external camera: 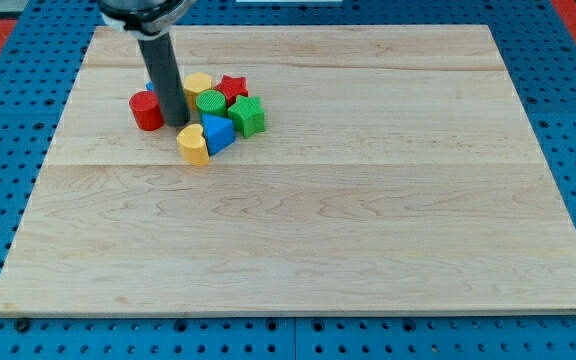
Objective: Slide the red star to the red circle
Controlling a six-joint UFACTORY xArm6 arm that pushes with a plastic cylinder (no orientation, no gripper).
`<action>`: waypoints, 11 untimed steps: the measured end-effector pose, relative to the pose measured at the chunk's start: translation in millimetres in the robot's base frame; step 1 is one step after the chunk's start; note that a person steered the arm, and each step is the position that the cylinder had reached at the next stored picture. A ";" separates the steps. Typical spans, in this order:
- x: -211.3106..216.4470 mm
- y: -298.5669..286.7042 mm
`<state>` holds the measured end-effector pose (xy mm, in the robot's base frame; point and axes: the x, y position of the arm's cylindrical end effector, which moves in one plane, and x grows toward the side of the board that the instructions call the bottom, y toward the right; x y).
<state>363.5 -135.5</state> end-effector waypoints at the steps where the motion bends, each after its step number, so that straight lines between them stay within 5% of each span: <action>1: -19.8 8.4; 4: 22.5 232.0; 6: -48.9 220.6; 8: -38.0 69.9; 11: -35.4 -50.3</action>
